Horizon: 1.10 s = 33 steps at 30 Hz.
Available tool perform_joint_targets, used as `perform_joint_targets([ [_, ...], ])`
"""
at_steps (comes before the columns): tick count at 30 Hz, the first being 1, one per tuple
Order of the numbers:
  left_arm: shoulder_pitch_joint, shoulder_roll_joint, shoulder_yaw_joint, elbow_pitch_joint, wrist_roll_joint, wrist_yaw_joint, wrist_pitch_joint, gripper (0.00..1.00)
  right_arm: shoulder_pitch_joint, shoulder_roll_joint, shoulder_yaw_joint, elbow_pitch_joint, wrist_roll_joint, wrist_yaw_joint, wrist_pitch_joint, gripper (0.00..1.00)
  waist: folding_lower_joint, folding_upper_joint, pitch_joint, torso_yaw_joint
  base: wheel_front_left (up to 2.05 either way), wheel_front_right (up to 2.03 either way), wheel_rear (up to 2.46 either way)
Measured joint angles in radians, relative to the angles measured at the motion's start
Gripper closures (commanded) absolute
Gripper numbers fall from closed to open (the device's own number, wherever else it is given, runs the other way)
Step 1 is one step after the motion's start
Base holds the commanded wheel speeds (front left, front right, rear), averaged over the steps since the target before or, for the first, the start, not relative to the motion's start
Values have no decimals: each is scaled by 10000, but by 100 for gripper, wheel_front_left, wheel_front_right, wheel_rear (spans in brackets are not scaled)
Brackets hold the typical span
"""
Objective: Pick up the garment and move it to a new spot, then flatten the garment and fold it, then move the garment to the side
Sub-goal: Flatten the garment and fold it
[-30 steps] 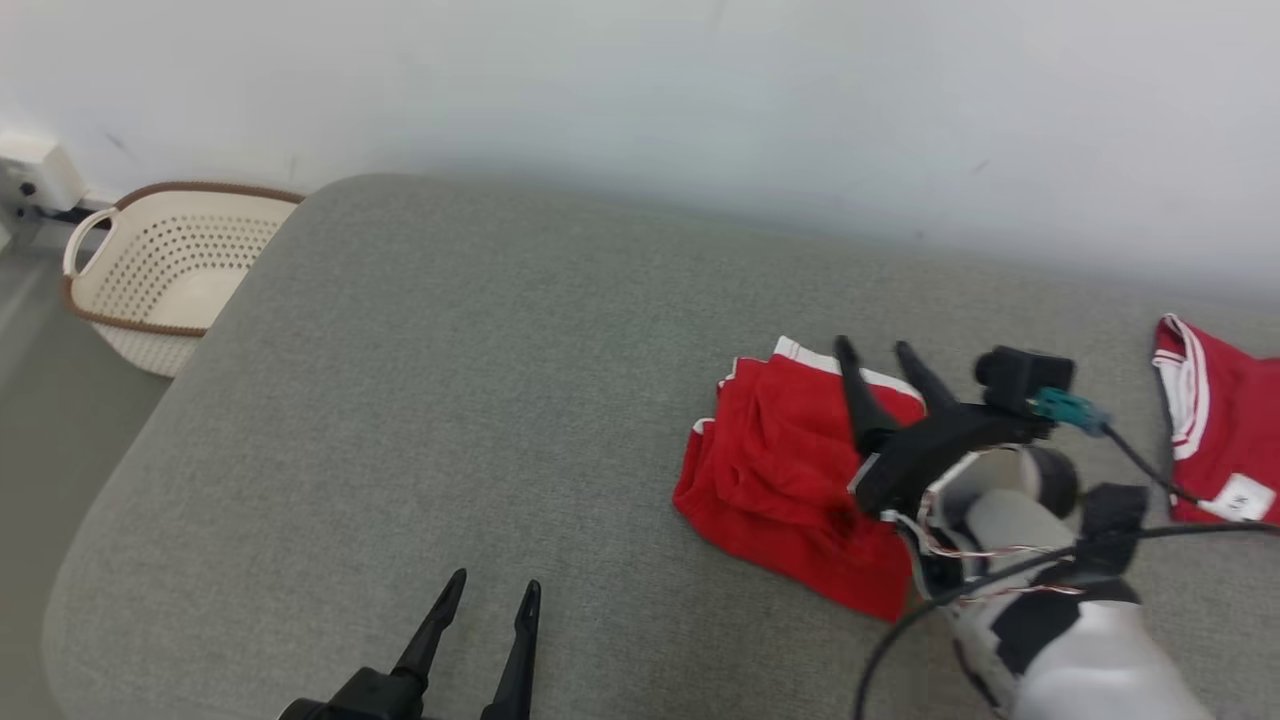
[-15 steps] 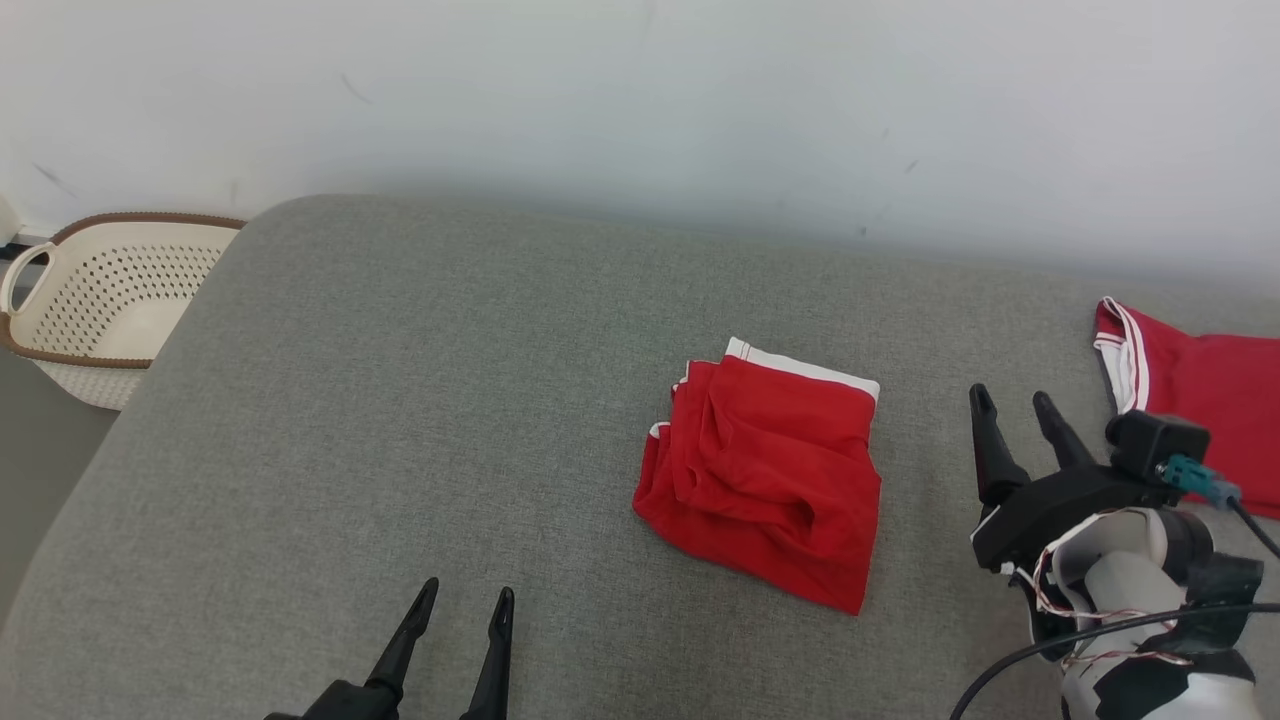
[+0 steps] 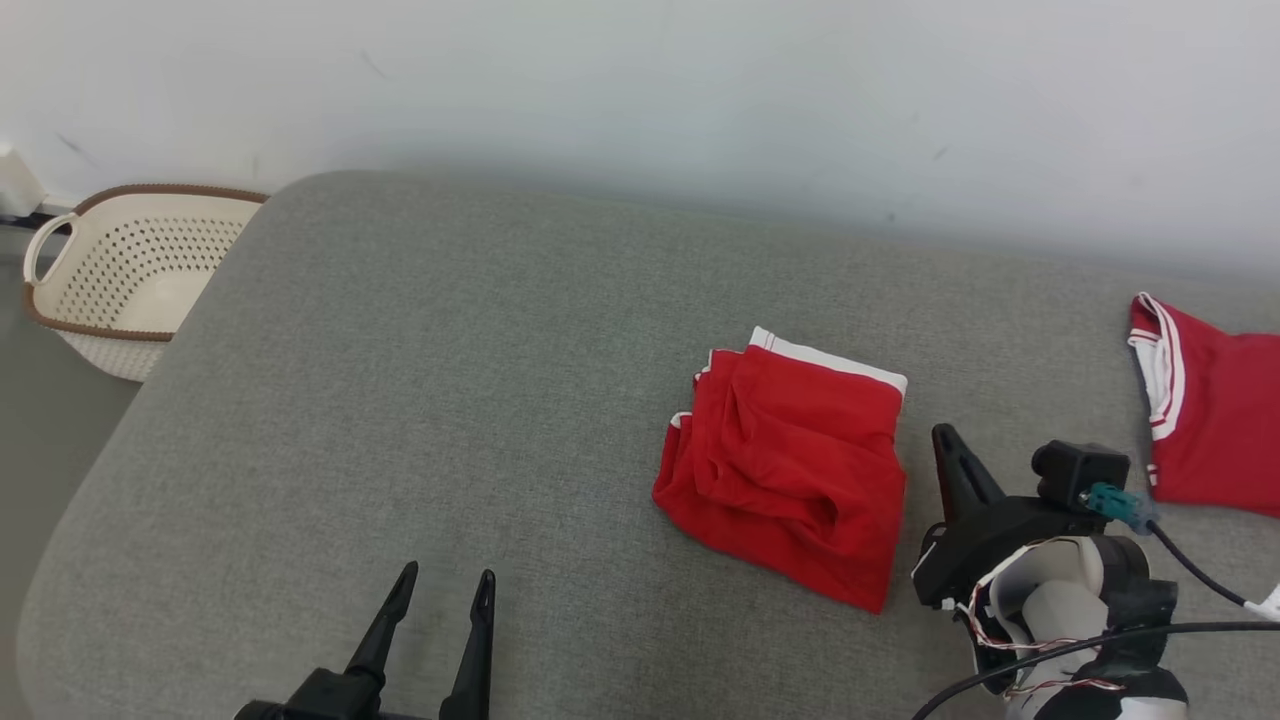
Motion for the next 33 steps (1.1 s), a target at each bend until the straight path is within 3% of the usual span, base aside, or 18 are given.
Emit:
perform_joint_targets([
  [19, -339, -71, 8, -46, 33, -21, 0, 0, -426, 1083, 552, 1227, -420, 0, 0, 100, 0, 1, 616, 1101, 0, 0, 0],
  [27, -341, -128, 4, -23, 81, -36, 0, 0, -379, 1384, 1198, 1078, -286, 0, 0, 100, 0, 0, 684, 1327, 0, 0, 0],
  [33, -342, -176, -23, 50, 84, -65, 0, 0, -87, 1425, 2065, 502, 435, 0, 0, 100, 0, 0, 632, 1418, 0, 0, 0],
])
